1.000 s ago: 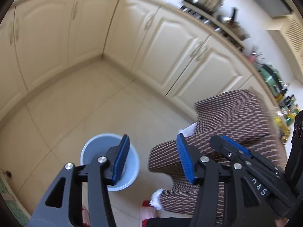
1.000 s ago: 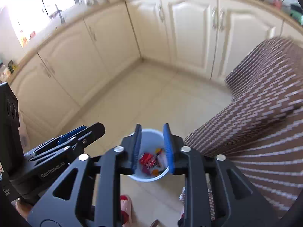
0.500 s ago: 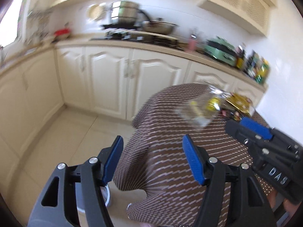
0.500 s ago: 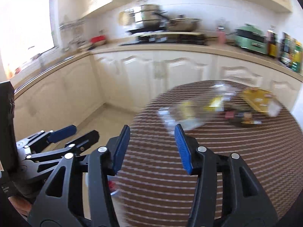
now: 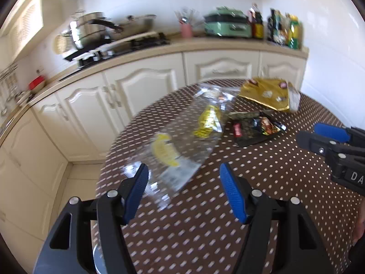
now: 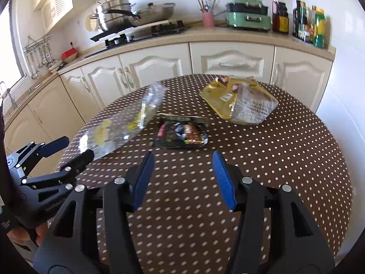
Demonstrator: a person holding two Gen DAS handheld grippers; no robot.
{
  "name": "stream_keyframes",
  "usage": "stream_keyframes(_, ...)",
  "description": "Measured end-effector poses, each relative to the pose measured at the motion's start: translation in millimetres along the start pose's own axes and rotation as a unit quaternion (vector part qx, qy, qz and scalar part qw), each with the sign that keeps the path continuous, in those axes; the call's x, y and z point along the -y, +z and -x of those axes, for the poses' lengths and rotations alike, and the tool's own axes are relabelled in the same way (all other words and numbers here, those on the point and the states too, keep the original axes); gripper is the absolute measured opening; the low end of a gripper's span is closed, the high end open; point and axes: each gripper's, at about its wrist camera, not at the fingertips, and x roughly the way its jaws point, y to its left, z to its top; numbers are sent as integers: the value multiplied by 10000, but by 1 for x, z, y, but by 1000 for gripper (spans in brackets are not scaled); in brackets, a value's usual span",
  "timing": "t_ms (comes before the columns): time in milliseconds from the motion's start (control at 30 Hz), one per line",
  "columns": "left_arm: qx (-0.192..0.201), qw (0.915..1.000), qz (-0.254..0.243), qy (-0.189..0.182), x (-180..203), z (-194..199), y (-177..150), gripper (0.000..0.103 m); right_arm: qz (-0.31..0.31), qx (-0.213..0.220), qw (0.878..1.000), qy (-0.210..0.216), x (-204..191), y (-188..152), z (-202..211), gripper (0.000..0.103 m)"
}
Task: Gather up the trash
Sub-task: 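Grasp the clear plastic bag with the left tool while the right tool grasps a black snack packet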
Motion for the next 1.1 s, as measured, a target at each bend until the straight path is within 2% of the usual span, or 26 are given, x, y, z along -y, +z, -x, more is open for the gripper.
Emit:
stream_keyframes(200,-295,9991,-315,-24,26,-43,21,64,-169,-225,9996,-41,19,6,-28,55)
stream_keyframes(267,-420,9984,-360,122,31,-58,27,64,-217,-296,9993,-14,23,8,-36,58)
stream_keyframes(367,-611,9976,-318,96,31,-75,31,64,-264,-401,9988,12,27,12,-48,58)
stream_keyframes(400,-668,9973,-279,88,30,-80,32,59,-296,-440,9986,45,27,13,-52,58)
stream_keyframes(500,-757,9970,-84,-115,23,-87,37,31,-350,-475,9982,85,29,20,-62,59)
stream_keyframes(600,-756,9970,-55,-158,22,-90,40,11,-364,-542,9978,139,30,26,-73,59)
stream_keyframes(633,-733,9973,-48,-98,21,-90,39,6,-364,-587,9975,174,30,26,-78,59)
stream_keyframes(767,-612,9980,87,-131,17,-81,36,1,-261,-692,9970,237,25,25,-89,59)
stream_keyframes(800,-570,9981,144,-190,14,-77,36,1,-234,-676,9971,251,23,25,-89,55)
stream_keyframes(833,-547,9979,221,-262,11,-73,35,1,-169,-700,9970,267,21,25,-90,34)
stream_keyframes(867,-519,9976,316,-339,8,-69,34,1,-118,-733,9968,282,19,25,-90,28)
stream_keyframes(933,-475,9972,381,-433,5,-61,33,1,-5,-711,9972,245,13,24,-89,23)
stream_keyframes(967,-420,9972,402,-472,3,-54,32,1,13,-680,9973,264,12,24,-87,18)
stream_keyframes(1100,-272,9959,499,-706,-5,-29,26,1,104,-416,9987,279,2,17,-67,13)
